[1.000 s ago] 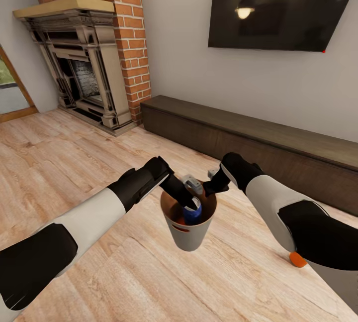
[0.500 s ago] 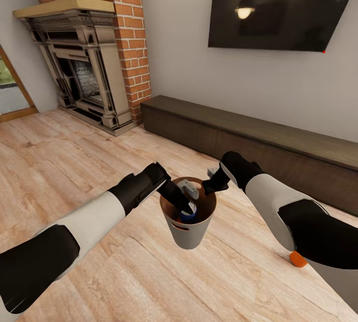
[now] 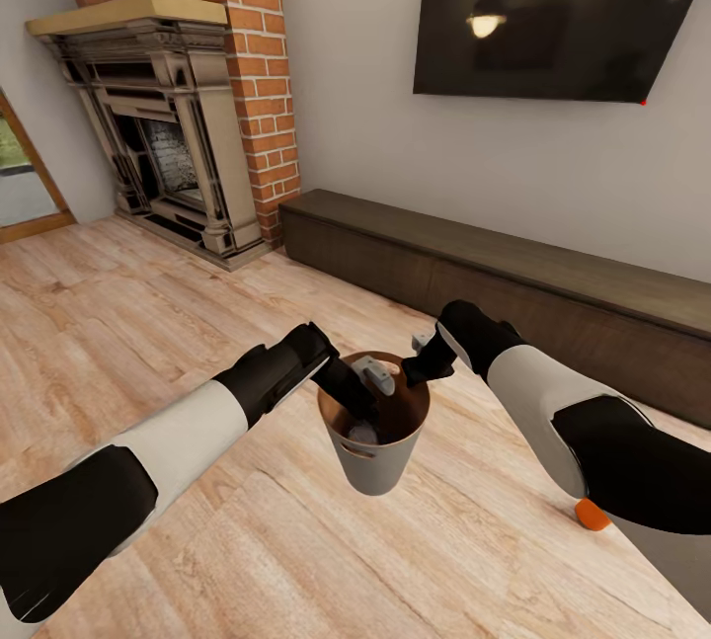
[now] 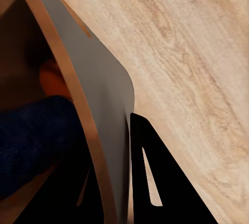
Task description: Put the three can of soda from the living room inside the tash can in the kitchen.
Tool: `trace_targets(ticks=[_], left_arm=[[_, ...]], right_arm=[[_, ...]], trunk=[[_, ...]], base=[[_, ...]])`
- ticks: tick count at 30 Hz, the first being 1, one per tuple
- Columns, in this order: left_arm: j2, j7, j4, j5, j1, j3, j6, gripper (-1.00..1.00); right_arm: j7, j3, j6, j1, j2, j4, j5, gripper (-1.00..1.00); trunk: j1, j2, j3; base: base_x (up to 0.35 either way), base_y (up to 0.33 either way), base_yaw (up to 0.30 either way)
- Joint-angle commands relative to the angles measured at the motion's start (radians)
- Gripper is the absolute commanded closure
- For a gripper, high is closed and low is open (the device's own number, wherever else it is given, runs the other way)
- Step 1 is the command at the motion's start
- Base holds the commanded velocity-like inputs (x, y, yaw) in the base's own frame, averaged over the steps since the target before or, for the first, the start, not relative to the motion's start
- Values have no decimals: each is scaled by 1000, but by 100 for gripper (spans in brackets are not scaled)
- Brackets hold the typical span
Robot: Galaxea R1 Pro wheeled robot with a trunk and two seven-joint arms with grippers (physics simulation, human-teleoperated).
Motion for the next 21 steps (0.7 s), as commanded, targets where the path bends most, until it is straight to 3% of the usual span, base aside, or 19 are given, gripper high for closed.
trace_targets(ticks=[1, 4, 7, 8, 9, 10, 11, 12, 14, 16, 17, 19, 20, 21], left_arm=[[4, -1, -6, 1, 0, 1, 0, -100], [7, -4, -54, 2, 0, 4, 0, -100], [62, -7, -202, 8, 4, 12, 18, -100], [133, -7, -333, 14, 9, 16, 44, -100], [156, -7, -374, 17, 12, 18, 52, -100], [201, -6, -452, 25, 25, 33, 63, -100], [222, -5, -487, 29, 33, 51, 67, -100], [260, -4, -555, 34, 52, 111, 77, -100], [295, -3, -617, 35, 79, 189, 91, -100], [344, -6, -716, 35, 151, 324, 110, -100], [360, -5, -735, 35, 174, 350, 110, -100], [410, -1, -788, 35, 256, 451, 93, -100], [417, 1, -796, 35, 279, 479, 81, -100], [427, 9, -806, 35, 334, 546, 41, -100]], right_arm=[[7, -10, 6, 0, 0, 0, -29, 100], [7, -9, 6, 0, -2, 0, -29, 100], [7, -8, 6, 0, -7, 0, -29, 100], [7, -7, 6, 0, -10, 0, -29, 100], [7, -6, 6, 0, -10, 0, -29, 100], [7, -6, 6, 1, -11, 0, -29, 100], [7, -6, 6, 1, -11, 0, -29, 100], [7, -6, 6, 1, -12, -1, -29, 100], [7, -5, 6, 1, -13, -1, -29, 100], [7, -4, 6, 2, -16, -1, -29, 100], [7, -4, 6, 2, -19, -1, -29, 100], [7, -4, 6, 3, -28, -1, -29, 100], [7, -4, 6, 4, -30, -2, -29, 100], [7, -4, 6, 6, -40, -4, -28, 100]], trunk=[[0, 0, 0], [0, 0, 0], [0, 0, 0], [0, 0, 0], [0, 0, 0], [0, 0, 0], [0, 0, 0], [0, 0, 0], [0, 0, 0], [0, 0, 0], [0, 0, 0], [0, 0, 0], [0, 0, 0], [0, 0, 0]], base=[[0, 0, 0], [0, 0, 0], [0, 0, 0], [0, 0, 0], [0, 0, 0], [0, 0, 0], [0, 0, 0], [0, 0, 0], [0, 0, 0], [0, 0, 0], [0, 0, 0], [0, 0, 0], [0, 0, 0], [0, 0, 0]])
